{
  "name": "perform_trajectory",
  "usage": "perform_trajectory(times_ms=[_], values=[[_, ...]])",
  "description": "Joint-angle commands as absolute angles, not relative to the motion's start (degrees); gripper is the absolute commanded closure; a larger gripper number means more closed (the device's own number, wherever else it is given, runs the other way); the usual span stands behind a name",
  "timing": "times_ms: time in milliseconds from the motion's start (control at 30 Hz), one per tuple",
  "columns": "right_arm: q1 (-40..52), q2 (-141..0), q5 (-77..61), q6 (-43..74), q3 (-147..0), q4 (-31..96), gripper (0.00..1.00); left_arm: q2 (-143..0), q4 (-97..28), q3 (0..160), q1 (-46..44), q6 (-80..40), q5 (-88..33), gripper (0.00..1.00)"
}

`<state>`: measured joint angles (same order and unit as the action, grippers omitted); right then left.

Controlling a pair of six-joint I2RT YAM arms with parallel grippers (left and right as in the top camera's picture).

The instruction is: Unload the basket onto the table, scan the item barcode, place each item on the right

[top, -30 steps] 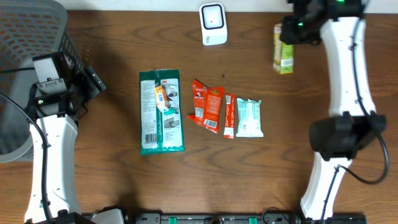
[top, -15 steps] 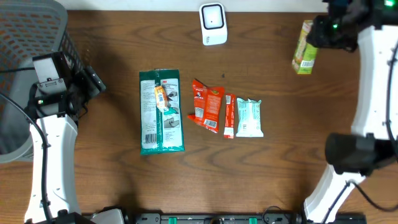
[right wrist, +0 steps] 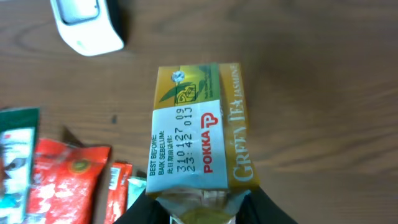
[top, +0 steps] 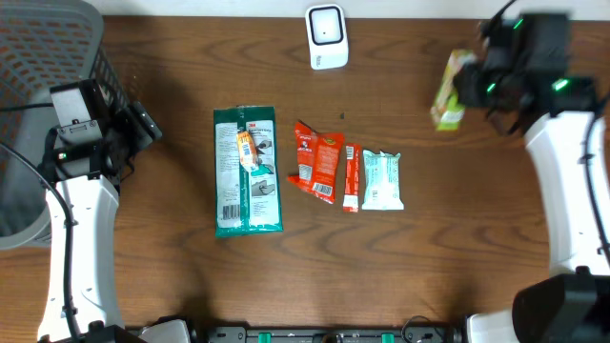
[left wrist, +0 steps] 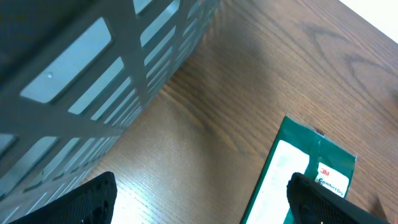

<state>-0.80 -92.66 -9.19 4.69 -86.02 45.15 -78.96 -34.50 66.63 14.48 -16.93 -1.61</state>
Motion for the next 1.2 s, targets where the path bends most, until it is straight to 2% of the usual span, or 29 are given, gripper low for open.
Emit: perform_trajectory(times_ms=[0,133,233,700,1167], values=[[0.78,-86.24,-8.19,9.39,-71.02,32.84,0.98,-78.02,-34.44,67.42,14.98,-17.28,-0.58,0.12],[0.86,-83.83,-7.77,10.72,-56.86,19.35,0.98,-78.02,-34.44,67.42,14.98,-17.28,-0.58,0.12],[0.86,-83.77,-7.77,11.35,-52.18,17.04,0.98,-78.02,-34.44,67.42,14.98,-17.28,-0.58,0.12],[0.91,-83.46,-5.72,13.98,-50.92,25.10,0.96,-78.02,-34.44,67.42,14.98,-17.28,-0.58,0.12],[5.54,-83.24,-6.15,15.68,-50.92,30.83,0.74,-78.02,-34.44,67.42,14.98,-17.28,-0.58,0.12]])
